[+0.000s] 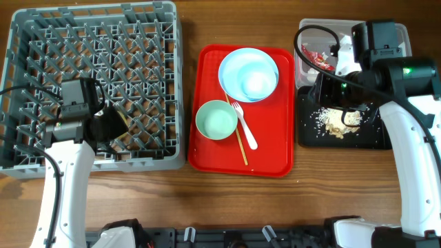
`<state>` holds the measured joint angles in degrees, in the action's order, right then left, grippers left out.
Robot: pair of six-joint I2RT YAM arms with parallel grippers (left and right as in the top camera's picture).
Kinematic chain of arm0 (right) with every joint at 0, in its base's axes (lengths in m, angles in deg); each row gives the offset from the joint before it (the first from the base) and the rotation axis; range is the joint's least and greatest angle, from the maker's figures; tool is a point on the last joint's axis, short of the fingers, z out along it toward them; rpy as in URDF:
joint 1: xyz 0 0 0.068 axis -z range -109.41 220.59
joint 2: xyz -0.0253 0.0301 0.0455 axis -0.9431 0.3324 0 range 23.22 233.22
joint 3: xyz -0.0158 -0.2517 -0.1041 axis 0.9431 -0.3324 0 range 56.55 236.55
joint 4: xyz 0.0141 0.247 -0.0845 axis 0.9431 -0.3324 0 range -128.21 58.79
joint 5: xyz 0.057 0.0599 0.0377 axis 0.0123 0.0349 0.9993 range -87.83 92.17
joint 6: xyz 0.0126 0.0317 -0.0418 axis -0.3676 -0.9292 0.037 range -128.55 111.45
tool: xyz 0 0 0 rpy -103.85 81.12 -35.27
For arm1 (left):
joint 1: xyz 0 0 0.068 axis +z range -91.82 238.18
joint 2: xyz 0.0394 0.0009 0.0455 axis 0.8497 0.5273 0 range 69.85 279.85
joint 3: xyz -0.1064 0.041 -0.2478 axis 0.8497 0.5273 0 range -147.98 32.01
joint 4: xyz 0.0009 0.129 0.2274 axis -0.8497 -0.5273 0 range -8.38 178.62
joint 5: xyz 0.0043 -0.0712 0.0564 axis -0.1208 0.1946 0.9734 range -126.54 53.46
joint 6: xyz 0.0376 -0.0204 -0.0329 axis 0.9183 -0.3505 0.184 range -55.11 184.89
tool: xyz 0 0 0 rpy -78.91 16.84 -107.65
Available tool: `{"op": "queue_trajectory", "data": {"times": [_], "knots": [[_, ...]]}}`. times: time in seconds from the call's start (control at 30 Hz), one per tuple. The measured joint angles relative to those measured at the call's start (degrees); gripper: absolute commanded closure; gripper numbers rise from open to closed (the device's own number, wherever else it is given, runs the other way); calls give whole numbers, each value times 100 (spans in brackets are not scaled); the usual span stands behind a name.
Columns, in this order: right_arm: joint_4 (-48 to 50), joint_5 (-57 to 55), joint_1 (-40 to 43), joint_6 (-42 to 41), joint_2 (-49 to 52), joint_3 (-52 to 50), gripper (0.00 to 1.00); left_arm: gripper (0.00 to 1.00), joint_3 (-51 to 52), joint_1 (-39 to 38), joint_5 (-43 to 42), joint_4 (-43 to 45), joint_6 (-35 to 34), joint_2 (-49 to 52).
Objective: Sort waste into correct bins and load items into the dishwasher rack
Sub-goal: 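Lower the yellow cup into the dish rack with the left gripper and release, then reach the left gripper to the green bowl and grasp its rim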
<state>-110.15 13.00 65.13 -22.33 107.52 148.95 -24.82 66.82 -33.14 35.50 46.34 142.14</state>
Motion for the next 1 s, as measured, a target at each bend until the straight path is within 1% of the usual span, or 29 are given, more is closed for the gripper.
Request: {"op": "queue_trajectory", "data": {"times": [0.03, 0.07, 0.1, 0.17, 0.2, 0.57, 0.63, 0.67, 0.73, 0.87, 0.9, 1.0], "knots": [[-20, 2, 0, 0, 0, 0, 59, 56, 0, 0, -24, 0, 0, 0], [-37, 2, 0, 0, 0, 0, 59, 48, 0, 0, -72, 0, 0, 0], [-42, 2, 0, 0, 0, 0, 58, 37, 0, 0, -107, -2, 0, 0], [-81, 2, 0, 0, 0, 0, 58, 11, 0, 0, -173, -39, -31, 0], [-83, 2, 0, 0, 0, 0, 58, 1, 2, 0, -177, -61, -15, 0], [-107, 2, 0, 0, 0, 0, 57, 0, 11, 0, -205, -87, -37, -15], [-116, 2, 0, 0, 0, 0, 57, 0, -13, 0, -334, -90, -33, -92], [-120, 2, 0, 0, 0, 0, 54, 0, -46, 0, -457, -81, -33, -153], [-118, 2, 0, 0, 0, 0, 53, 0, -122, -57, -809, 72, -20, -361], [-120, 2, 0, 2, 0, 0, 53, 0, -201, -518, -1150, 146, -17, -616], [-120, 2, 0, 2, 0, 0, 53, 0, -205, -951, -1255, 125, -20, -616], [-120, 2, 0, 2, 0, 0, 53, 7, -208, -1508, -1316, 105, -20, -555]]}}
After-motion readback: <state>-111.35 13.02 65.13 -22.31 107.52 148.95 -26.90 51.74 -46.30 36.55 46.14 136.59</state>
